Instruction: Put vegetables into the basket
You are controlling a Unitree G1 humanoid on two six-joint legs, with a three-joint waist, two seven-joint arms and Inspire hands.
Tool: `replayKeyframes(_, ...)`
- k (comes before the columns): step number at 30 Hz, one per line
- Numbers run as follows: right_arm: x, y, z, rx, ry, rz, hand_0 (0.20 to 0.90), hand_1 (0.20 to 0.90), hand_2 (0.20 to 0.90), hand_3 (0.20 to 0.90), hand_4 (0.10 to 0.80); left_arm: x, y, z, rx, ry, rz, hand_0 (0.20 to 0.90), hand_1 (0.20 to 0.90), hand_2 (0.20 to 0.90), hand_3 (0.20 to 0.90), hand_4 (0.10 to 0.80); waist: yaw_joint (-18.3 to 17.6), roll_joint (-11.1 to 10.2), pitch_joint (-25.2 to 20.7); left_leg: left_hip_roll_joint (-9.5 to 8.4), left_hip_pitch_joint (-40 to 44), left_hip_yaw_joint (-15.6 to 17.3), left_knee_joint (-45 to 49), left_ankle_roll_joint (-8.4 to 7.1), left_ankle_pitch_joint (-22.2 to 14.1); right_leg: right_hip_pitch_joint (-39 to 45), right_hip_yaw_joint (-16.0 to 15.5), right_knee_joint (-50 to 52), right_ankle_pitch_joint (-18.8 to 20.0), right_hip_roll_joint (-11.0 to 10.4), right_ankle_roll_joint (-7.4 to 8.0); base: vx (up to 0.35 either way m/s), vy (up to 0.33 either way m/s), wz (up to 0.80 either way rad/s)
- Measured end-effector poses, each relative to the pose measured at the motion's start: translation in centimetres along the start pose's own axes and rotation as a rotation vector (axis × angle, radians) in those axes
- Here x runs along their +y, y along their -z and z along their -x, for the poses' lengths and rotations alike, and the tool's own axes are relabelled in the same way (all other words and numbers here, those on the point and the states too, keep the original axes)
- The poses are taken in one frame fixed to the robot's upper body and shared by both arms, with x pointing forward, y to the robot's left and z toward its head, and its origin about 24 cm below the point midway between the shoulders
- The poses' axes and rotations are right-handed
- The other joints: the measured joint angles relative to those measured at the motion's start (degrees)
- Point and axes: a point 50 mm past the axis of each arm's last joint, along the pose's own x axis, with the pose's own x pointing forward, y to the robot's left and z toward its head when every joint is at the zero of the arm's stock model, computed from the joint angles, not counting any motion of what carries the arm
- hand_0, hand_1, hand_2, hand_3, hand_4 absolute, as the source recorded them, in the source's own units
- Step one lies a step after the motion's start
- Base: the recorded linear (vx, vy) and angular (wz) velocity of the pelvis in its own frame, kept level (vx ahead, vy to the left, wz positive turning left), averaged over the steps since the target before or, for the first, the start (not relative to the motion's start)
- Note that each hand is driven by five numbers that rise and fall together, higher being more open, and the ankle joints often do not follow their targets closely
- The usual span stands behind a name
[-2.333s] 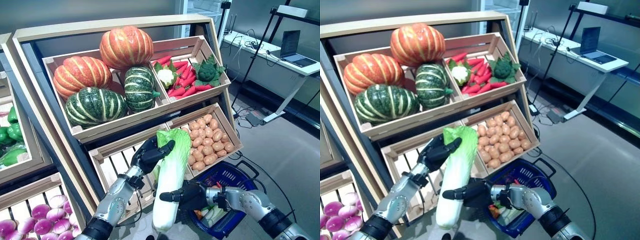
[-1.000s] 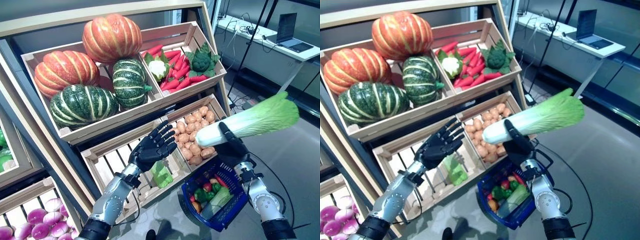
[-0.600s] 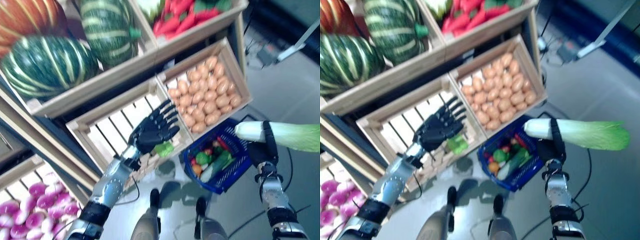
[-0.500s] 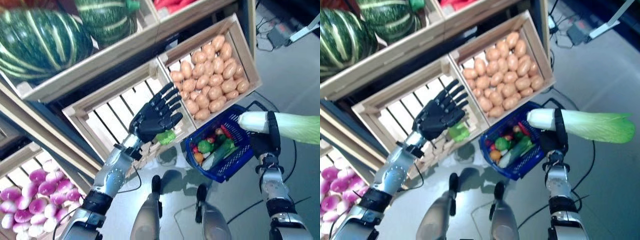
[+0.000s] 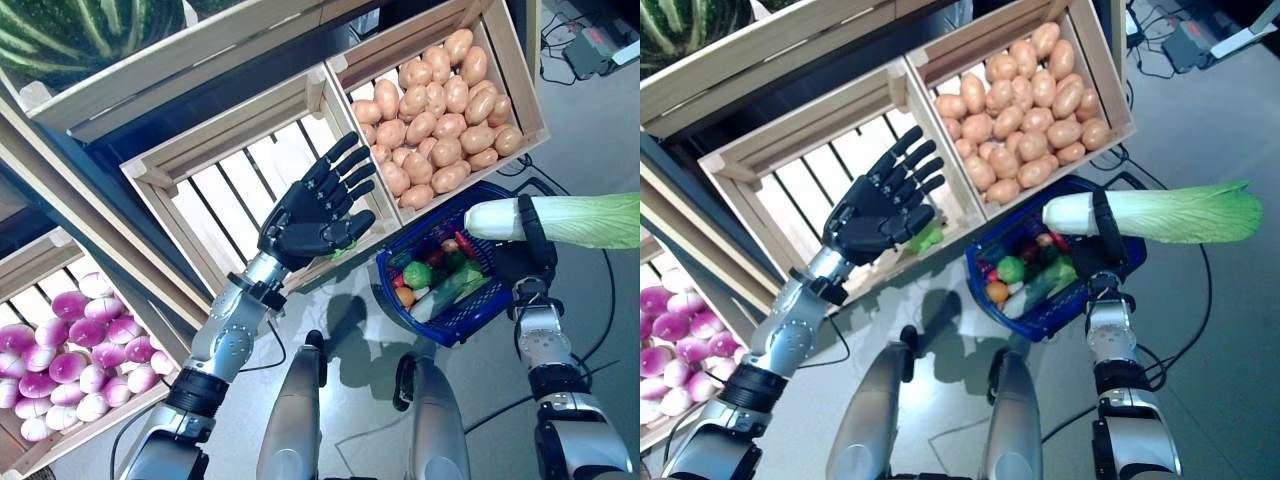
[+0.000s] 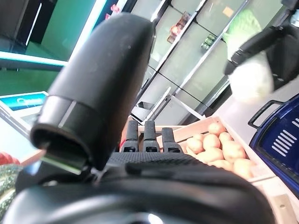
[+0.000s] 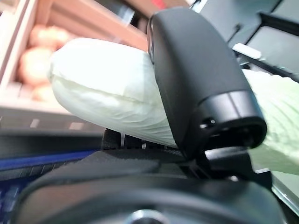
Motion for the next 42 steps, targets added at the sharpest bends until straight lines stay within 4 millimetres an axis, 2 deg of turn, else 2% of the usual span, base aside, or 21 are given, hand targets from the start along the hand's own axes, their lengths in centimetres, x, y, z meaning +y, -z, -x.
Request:
replayKeyframes(10, 0.6, 0.2, -1.7, 0.178, 0.152, 0.348, 0.3, 0.3, 0.3, 0.3, 0.4, -1.3, -2.6, -2.6, -0.108, 0.102, -0.053, 0.9, 0.9, 0.9, 0.9, 0.8, 0.3, 0.4, 1.22, -0.01, -8.97, -1.87, 10.04, -1.69, -2.3, -9.03, 0.36, 11.23, -3.65, -0.05, -1.58, 0.0, 0.001, 0.02)
replayKeyframes(14, 0.1, 0.1, -1.9, 0.267, 0.224, 0.608, 0.3, 0.3, 0.3, 0.3, 0.4, -1.6, -2.5, -2.8, -0.123, 0.116, -0.033, 0.9, 0.9, 0.9, 0.9, 0.8, 0.3, 0.55, 1.29, 0.01, -10.95, -2.24, 12.02, -1.99, -2.58, -11.0, 0.4, 13.42, -4.19, -0.03, -1.99, -0.004, 0.02, 0.0)
replayKeyframes(16, -0.5, 0.0, -1.9, 0.32, 0.279, 0.759, 0.3, 0.3, 0.3, 0.3, 0.4, -2.0, -2.5, -3.2, -0.129, 0.136, -0.031, 0.9, 0.9, 0.9, 0.9, 0.8, 0.42, 0.64, 1.33, -0.1, -12.11, -2.92, 13.61, -2.28, -3.24, -11.88, 0.62, 14.53, -4.74, 0.16, -1.73, 0.034, 0.041, 0.01)
replayKeyframes(21, -0.4, -0.5, -2.4, 0.347, 0.319, 0.885, 0.3, 0.3, 0.3, 0.3, 0.4, -3.2, -3.3, -4.3, -0.184, 0.195, -0.008, 0.9, 0.9, 0.9, 0.9, 0.8, 1.04, 0.7, 1.36, -0.36, -14.84, -2.76, 17.08, -2.18, -4.25, -14.72, 1.44, 17.9, -5.51, 0.19, -1.75, -0.007, 0.05, -0.03)
replayKeyframes(28, 2.3, -1.2, -3.8, 0.292, 0.315, 0.888, 0.3, 0.3, 0.3, 0.3, 0.4, -3.8, -3.9, -5.1, -0.23, 0.225, 0.015, 0.9, 0.9, 0.9, 0.9, 0.8, 1.52, 0.78, 1.36, -1.01, -18.34, -3.38, 19.99, -2.22, -4.38, -18.17, 1.87, 21.15, -6.08, -0.06, -1.86, -0.006, 0.055, 0.03)
replayKeyframes(29, 2.7, -1.1, -4.0, 0.288, 0.309, 0.886, 0.458, 0.458, 0.458, 0.458, 0.505, -3.9, -4.0, -5.1, -0.231, 0.231, 0.014, 0.9, 0.9, 0.9, 0.9, 0.8, 1.56, 0.8, 1.36, -1.04, -18.97, -3.36, 20.58, -2.21, -4.52, -18.81, 2.04, 21.68, -6.15, -0.07, -1.85, 0.001, 0.059, -0.01)
replayKeyframes(30, 3.1, -1.0, -4.2, 0.285, 0.304, 0.883, 0.408, 0.408, 0.408, 0.408, 0.472, -4.0, -4.0, -5.2, -0.234, 0.236, 0.012, 0.9, 0.9, 0.9, 0.9, 0.8, 1.53, 0.81, 1.36, -1.08, -19.55, -3.32, 21.26, -2.24, -4.69, -19.42, 2.27, 22.37, -6.28, -0.06, -1.74, 0.005, 0.036, -0.03)
replayKeyframes(31, 3.4, -0.8, -4.3, 0.286, 0.295, 0.88, 0.404, 0.404, 0.404, 0.404, 0.469, -4.1, -4.0, -5.4, -0.236, 0.241, 0.011, 0.9, 0.9, 0.9, 0.9, 0.8, 1.58, 0.82, 1.37, -1.14, -20.17, -3.23, 21.89, -2.24, -4.84, -20.15, 2.77, 23.03, -6.35, -0.05, -1.69, 0.0, 0.0, 0.0)
replayKeyframes(32, 3.5, -0.6, -4.3, 0.287, 0.29, 0.877, 0.578, 0.578, 0.578, 0.578, 0.585, -4.2, -4.0, -5.4, -0.236, 0.244, 0.012, 0.9, 0.9, 0.9, 0.9, 0.8, 1.67, 0.85, 1.38, -1.25, -20.6, -3.12, 22.25, -2.25, -4.89, -20.68, 2.85, 23.47, -6.42, -0.07, -1.62, 0.0, 0.0, 0.0)
replayKeyframes(33, 3.5, -0.3, -4.3, 0.29, 0.287, 0.874, 0.9, 0.9, 0.9, 0.9, 0.8, -4.2, -4.0, -5.4, -0.237, 0.245, 0.013, 0.9, 0.9, 0.9, 0.9, 0.8, 1.6, 0.91, 1.38, -1.44, -20.98, -3.12, 22.54, -2.24, -4.89, -21.06, 3.03, 23.97, -6.57, -0.1, -1.55, 0.012, 0.001, 0.05)
replayKeyframes(40, 4.1, 1.2, -4.3, 0.236, 0.303, 0.872, 0.9, 0.9, 0.9, 0.9, 0.8, -4.3, -4.0, -5.5, -0.242, 0.246, 0.013, 0.9, 0.9, 0.9, 0.9, 0.8, 1.69, 1.12, 1.39, -1.84, -21.96, -3.39, 23.0, -2.26, -4.89, -22.28, 3.17, 24.93, -6.91, -0.12, -1.92, 0.006, 0.001, 0.01)
replayKeyframes(42, 4.5, 1.1, -4.4, 0.184, 0.33, 0.966, 0.9, 0.9, 0.9, 0.9, 0.8, -4.3, -4.0, -5.5, -0.242, 0.246, 0.013, 0.9, 0.9, 0.9, 0.9, 0.8, 1.68, 1.14, 1.39, -1.84, -22.06, -3.4, 22.93, -2.25, -4.89, -22.4, 3.14, 24.97, -6.99, -0.13, -1.98, 0.0, 0.0, 0.0)
